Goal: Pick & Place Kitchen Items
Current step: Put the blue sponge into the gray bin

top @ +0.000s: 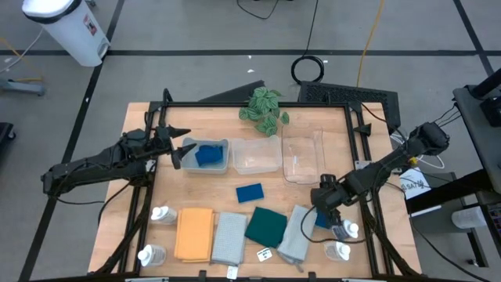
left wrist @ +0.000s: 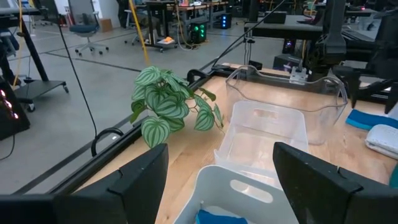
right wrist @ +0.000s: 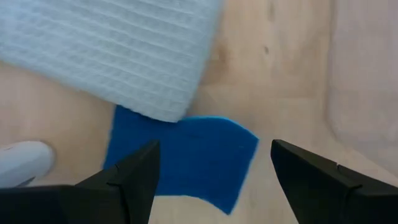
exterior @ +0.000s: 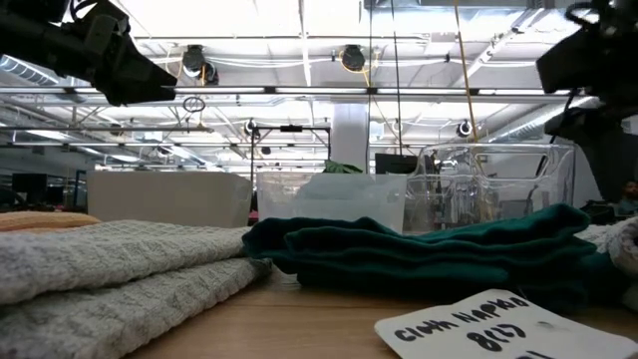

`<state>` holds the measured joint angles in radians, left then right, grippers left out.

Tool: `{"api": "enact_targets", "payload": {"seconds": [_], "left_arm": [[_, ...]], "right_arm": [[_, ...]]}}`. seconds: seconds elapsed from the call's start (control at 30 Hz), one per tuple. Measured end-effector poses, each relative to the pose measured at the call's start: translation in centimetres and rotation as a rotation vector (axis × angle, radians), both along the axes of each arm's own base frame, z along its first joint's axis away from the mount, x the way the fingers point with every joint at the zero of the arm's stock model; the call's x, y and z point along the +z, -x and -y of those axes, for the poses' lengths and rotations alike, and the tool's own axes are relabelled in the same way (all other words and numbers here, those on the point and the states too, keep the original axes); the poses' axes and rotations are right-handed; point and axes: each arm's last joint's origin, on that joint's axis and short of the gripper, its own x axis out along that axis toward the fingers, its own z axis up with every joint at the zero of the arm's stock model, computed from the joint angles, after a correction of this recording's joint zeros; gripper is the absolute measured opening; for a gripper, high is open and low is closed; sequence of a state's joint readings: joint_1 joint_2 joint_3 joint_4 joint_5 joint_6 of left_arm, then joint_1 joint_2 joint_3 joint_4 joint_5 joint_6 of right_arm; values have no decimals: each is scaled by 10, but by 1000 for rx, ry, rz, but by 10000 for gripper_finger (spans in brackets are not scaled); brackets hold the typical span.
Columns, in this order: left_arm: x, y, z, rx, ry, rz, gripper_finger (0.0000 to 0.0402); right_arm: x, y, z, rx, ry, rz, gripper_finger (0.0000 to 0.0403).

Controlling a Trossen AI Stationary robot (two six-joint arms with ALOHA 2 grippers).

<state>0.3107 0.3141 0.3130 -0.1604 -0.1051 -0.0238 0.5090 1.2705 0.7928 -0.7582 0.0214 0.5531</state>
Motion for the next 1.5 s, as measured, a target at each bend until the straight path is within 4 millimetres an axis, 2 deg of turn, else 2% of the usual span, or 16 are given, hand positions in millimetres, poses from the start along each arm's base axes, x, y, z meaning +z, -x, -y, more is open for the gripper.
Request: {"api": "enact_targets", "payload": {"seconds": [0.4, 0.67, 0.83, 0.93, 1.1, 1.5], "left_arm": [[0, 0, 0, 0, 0, 0, 294], [0, 0, 0, 0, 0, 0, 294], [0, 0, 0, 0, 0, 0, 294], [0, 0, 0, 0, 0, 0, 294], [0, 0, 0, 0, 0, 0, 294], [0, 0, 0, 0, 0, 0, 294]], "right_arm": [[-18, 2, 14, -66, 11, -9, 279], [-17, 2, 14, 19, 32, -1, 279], [-8, 1, 13, 29, 1, -49, 279], [-1, 2, 12, -1, -27, -89, 279], [-2, 6, 12, -41, -74, -151, 279], [-31, 13, 17, -87, -87, -125, 279]]}}
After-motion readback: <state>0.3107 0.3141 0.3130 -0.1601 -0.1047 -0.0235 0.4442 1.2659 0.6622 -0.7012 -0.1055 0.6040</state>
